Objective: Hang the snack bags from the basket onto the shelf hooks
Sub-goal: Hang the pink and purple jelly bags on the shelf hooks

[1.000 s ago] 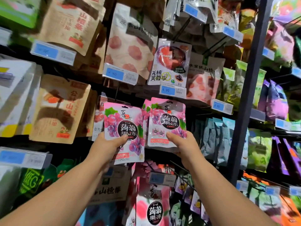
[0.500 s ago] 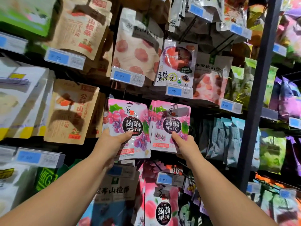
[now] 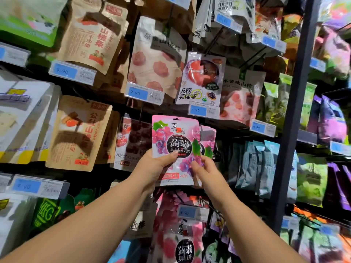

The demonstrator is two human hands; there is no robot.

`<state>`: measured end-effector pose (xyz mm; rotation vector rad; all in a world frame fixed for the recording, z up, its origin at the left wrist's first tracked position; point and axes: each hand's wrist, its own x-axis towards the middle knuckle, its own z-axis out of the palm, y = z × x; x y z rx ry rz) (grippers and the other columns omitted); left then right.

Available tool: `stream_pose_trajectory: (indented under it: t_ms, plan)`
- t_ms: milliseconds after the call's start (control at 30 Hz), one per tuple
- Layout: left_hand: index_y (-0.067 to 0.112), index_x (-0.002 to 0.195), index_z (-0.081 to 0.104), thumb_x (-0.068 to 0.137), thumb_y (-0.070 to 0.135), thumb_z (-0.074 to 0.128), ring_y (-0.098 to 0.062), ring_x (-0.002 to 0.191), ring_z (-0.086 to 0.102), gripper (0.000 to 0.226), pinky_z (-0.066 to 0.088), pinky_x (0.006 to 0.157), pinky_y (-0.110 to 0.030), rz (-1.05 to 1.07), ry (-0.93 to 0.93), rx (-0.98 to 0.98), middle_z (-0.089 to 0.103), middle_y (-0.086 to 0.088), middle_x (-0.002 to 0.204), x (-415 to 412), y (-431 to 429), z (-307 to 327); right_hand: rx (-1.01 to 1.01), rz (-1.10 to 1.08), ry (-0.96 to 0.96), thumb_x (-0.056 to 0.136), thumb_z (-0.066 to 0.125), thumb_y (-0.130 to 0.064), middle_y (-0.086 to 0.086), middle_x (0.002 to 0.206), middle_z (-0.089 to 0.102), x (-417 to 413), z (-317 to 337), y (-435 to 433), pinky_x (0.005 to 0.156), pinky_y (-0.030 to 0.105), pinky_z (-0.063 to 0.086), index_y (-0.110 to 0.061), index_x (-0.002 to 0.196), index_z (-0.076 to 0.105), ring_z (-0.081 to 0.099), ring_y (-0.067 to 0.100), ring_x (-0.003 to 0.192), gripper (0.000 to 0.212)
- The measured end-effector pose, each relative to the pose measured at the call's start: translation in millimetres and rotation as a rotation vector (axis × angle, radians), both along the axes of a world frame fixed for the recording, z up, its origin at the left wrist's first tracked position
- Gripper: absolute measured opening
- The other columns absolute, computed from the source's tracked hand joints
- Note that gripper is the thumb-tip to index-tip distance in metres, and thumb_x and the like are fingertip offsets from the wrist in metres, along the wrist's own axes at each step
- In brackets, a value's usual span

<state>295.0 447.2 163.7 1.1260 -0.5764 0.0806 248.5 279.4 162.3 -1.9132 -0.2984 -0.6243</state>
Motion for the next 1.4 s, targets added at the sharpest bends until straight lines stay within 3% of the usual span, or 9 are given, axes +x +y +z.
stream_pose_trajectory:
  t_ms: [133,333,467,600,767,900,1133,1300,1400]
  plan:
    - [0.004,0.114,0.067,0.089,0.009,0.069,-0.030,0.084,0.073,0.025,0.060,0.076,-0.041,-0.022,0.008,0.062,0.075,-0.017,0.098,2.0,-16.5,6.2,0.107,0.090,0.057,0.084,0.073,-0.048,-0.009,0.134,0.058,-0.8,-4.9,-12.1,0.107,0.049,0.046,-0.036,0.140,0.037,0.059,0.012,0.121,0.067]
    - [0.009,0.111,0.066,0.087,0.012,0.073,-0.021,0.076,0.073,0.026,0.059,0.064,-0.031,-0.034,-0.011,0.136,0.076,-0.009,0.092,9.1,-35.9,14.0,0.142,0.113,-0.003,0.093,0.065,-0.017,-0.004,0.127,0.063,0.5,-8.4,-28.2,0.099,0.035,0.053,-0.036,0.131,0.039,0.066,0.011,0.111,0.051]
    - [0.023,0.117,0.060,0.054,0.055,0.085,-0.027,0.093,0.072,0.075,0.058,0.087,-0.050,0.127,-0.052,0.225,0.074,-0.005,0.105,24.3,-50.0,17.1,0.202,0.069,-0.074,0.092,0.066,-0.016,-0.009,0.123,0.063,7.8,-9.5,-34.5,0.095,0.039,0.056,-0.037,0.132,0.039,0.068,0.009,0.105,0.053]
    - [0.030,0.123,0.057,0.042,0.078,0.068,-0.023,0.107,0.065,0.095,0.052,0.096,-0.047,0.286,-0.134,0.374,0.068,0.002,0.116,29.6,-55.6,18.0,0.218,0.031,-0.105,0.085,0.076,-0.029,-0.012,0.135,0.056,16.2,-10.9,-39.4,0.105,0.051,0.048,-0.053,0.141,0.023,0.060,0.017,0.121,0.080]
    - [0.021,0.132,0.045,0.067,0.065,0.073,-0.025,0.114,0.058,0.083,0.048,0.096,-0.041,0.378,-0.176,0.462,0.060,-0.002,0.128,25.0,-56.2,20.4,0.216,0.028,-0.139,0.082,0.076,-0.033,-0.018,0.136,0.054,22.7,-12.2,-44.0,0.096,0.049,0.054,-0.055,0.143,0.030,0.062,0.013,0.117,0.080]
    - [0.032,0.151,0.017,0.082,0.044,0.073,-0.027,0.128,0.047,0.089,0.042,0.097,-0.038,0.514,-0.291,0.460,0.042,-0.004,0.146,29.9,-60.3,19.8,0.209,0.013,-0.115,0.089,0.071,-0.028,-0.021,0.137,0.049,30.9,-12.1,-45.4,0.074,0.030,0.058,-0.057,0.136,0.035,0.060,0.011,0.116,0.066]
    - [0.052,0.142,0.036,0.089,0.059,0.055,-0.023,0.149,-0.003,0.057,0.010,0.119,-0.054,0.602,-0.379,0.694,0.001,0.005,0.163,45.6,-71.6,11.2,0.178,-0.002,-0.042,0.087,0.070,-0.038,-0.024,0.146,0.034,53.3,-17.8,-52.0,0.099,0.047,0.052,-0.070,0.127,0.033,0.046,0.016,0.133,0.064]
    - [0.043,0.147,0.034,0.090,0.055,0.058,-0.022,0.149,-0.008,0.063,0.012,0.120,-0.051,0.568,-0.374,0.661,-0.004,0.005,0.164,66.4,-77.1,8.2,0.149,-0.010,0.005,0.066,0.072,-0.058,-0.027,0.142,0.039,71.0,-15.6,-51.1,0.108,0.052,0.043,-0.081,0.116,0.035,0.045,0.016,0.135,0.067]
    - [0.044,0.148,0.033,0.090,0.053,0.058,-0.023,0.149,-0.005,0.063,0.014,0.120,-0.050,0.572,-0.375,0.653,-0.004,0.005,0.164,80.8,-79.9,6.9,0.132,-0.005,0.027,0.067,0.071,-0.060,-0.024,0.148,0.030,85.8,-15.3,-53.2,0.109,0.053,0.043,-0.076,0.128,0.030,0.038,0.017,0.140,0.075]
